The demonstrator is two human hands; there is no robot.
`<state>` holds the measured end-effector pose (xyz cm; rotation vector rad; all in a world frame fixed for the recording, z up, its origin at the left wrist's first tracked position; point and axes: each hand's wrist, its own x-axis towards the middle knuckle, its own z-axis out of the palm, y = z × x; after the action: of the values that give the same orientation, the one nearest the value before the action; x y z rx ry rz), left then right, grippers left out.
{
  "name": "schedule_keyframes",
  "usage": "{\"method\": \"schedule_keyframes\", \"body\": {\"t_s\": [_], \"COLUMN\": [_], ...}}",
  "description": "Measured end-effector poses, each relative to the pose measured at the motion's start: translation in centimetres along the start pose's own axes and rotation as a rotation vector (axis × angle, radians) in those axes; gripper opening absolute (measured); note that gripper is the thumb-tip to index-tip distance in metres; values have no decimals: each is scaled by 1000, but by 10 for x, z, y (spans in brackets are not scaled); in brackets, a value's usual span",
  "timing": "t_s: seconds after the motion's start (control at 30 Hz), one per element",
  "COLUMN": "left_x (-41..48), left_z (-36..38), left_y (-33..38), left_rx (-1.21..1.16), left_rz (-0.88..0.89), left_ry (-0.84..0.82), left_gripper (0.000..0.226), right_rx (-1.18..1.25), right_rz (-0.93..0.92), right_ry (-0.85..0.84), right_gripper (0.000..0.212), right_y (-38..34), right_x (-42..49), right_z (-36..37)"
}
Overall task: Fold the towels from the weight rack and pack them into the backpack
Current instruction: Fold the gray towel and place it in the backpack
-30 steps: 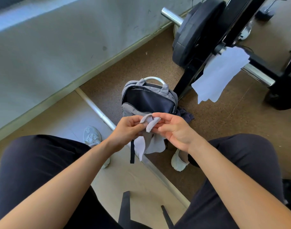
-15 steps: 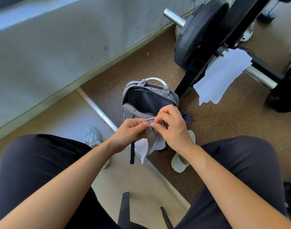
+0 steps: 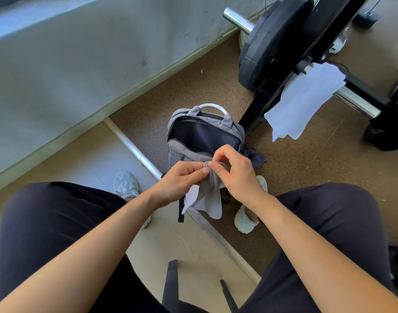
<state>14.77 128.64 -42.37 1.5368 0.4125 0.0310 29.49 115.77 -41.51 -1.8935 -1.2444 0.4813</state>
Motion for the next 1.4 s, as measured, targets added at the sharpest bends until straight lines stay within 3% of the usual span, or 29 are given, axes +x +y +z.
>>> {"method": "schedule_keyframes", "body": {"t_s": [0.13, 0.3, 0.4, 0.53, 0.73, 0.87, 1.07, 1.23, 1.3, 1.4], "left_x": [0, 0, 3, 4, 2, 3, 7, 5, 5, 10], "left_z": [2, 1, -4, -4, 5, 7, 12, 10, 9, 1], "left_y": [-2, -1, -6, -9, -2, 1, -3, -4, -4, -14], "left_rx": [43, 64, 170, 350, 134, 41, 188, 369, 388, 506], "left_rz": [30, 87, 146, 145, 117, 154, 191, 299, 307, 205], "left_ry": [75, 180, 230, 163, 7, 44, 108, 203, 176, 62], "left_gripper": [39, 7, 17, 27, 18, 16, 1, 4, 7, 32], "right_rx": [-57, -44, 40, 131, 159, 173, 173, 121, 164, 200], "right_rz": [-28, 24, 99, 129, 137, 133, 182, 184, 165, 139], "right_ry": [-53, -83, -113, -95, -90, -99, -192, -156, -102, 25], "right_gripper": [9, 19, 14, 13, 12, 8, 8, 4, 5, 7], "right_y": [4, 4, 3, 2, 0, -4, -4, -6, -8, -11], "right_x": [5, 3, 0, -1, -3, -4, -7, -7, -8, -8], "right_z": [0, -10, -16, -21, -25, -26, -32, -35, -33, -34]}}
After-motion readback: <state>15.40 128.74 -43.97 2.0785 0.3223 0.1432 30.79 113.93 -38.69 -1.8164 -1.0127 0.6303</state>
